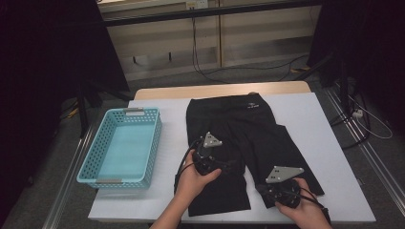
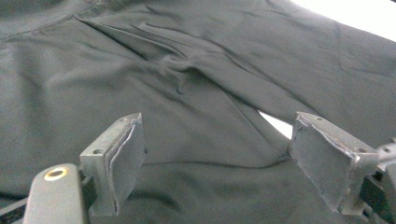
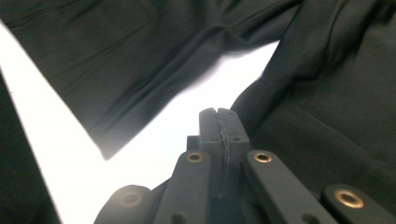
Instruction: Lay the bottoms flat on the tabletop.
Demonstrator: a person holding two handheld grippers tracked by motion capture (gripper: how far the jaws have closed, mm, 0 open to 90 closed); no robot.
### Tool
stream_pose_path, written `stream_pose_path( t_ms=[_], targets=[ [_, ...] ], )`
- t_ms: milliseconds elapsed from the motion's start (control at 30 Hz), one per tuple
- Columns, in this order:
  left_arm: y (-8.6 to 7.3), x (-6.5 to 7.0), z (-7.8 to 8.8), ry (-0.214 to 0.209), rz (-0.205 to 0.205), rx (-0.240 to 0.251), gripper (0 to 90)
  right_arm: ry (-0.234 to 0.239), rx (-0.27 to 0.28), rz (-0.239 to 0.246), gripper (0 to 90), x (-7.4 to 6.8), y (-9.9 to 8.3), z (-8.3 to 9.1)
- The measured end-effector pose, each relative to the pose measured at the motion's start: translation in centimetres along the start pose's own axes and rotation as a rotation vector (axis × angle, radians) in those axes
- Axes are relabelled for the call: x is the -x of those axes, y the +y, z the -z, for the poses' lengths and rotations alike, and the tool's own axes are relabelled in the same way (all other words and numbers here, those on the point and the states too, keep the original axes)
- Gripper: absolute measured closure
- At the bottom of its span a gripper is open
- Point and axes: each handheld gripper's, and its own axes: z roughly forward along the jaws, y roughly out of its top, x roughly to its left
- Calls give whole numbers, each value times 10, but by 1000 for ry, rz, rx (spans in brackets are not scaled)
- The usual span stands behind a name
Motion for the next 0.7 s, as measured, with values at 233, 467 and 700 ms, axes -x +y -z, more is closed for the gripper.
stream_pose_path(
  t_ms=[233, 467, 700],
  targets=[
    [1, -2, 2, 8, 4, 5, 187, 57, 6, 14, 899, -11, -3, 4],
    [1, -6, 4, 14, 6, 2, 186, 25, 71, -28, 677, 2, 2, 15],
    [1, -11, 6, 23, 4, 2, 152, -233, 67, -126, 623, 57, -14, 34]
  ],
)
